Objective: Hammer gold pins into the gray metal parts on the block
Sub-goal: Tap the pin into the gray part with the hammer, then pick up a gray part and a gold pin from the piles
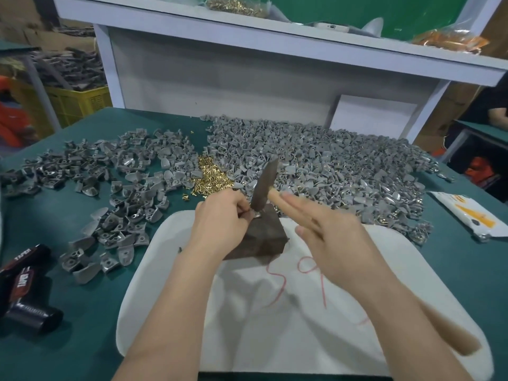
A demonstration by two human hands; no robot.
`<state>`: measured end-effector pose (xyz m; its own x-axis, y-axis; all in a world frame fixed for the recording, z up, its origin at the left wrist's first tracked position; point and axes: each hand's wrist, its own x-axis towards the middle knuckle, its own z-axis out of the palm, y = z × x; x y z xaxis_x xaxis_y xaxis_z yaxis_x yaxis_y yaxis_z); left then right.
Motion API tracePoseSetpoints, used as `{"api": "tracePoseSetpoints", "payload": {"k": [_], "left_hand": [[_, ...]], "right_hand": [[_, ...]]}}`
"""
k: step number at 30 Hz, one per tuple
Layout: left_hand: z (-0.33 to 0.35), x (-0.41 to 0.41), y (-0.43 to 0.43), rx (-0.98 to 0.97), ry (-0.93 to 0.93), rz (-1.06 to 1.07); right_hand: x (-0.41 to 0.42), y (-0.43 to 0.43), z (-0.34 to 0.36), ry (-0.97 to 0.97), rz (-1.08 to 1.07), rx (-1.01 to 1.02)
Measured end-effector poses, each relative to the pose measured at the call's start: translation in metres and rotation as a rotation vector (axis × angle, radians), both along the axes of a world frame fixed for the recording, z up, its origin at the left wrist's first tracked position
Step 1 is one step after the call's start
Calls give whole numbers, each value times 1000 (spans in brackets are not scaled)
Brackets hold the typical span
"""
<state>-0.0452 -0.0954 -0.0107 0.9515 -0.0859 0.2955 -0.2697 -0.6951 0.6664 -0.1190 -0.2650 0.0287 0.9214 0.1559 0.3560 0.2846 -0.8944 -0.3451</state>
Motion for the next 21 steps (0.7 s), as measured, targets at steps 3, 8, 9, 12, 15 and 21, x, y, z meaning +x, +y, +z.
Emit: {"api": "tracePoseSetpoints", "payload": {"k": [3,8,9,12,15,21], "left_hand": [[-2,0,0,-1,1,-8],[1,0,0,-5,4,6],[1,-1,0,-5,16,15],[3,-3,1,12,57,31],[5,-4,0,29,68,35],[6,-4,-1,33,89,43]], "right_hand": [[2,-3,4,-119,-34,13],[-1,3,-2,-92,27,63],[-1,3,-5,19,26,0],[12,-9,1,106,-37,-36],[25,-15,-7,14,-69,59],[73,-20,-37,266,-242,161]]}}
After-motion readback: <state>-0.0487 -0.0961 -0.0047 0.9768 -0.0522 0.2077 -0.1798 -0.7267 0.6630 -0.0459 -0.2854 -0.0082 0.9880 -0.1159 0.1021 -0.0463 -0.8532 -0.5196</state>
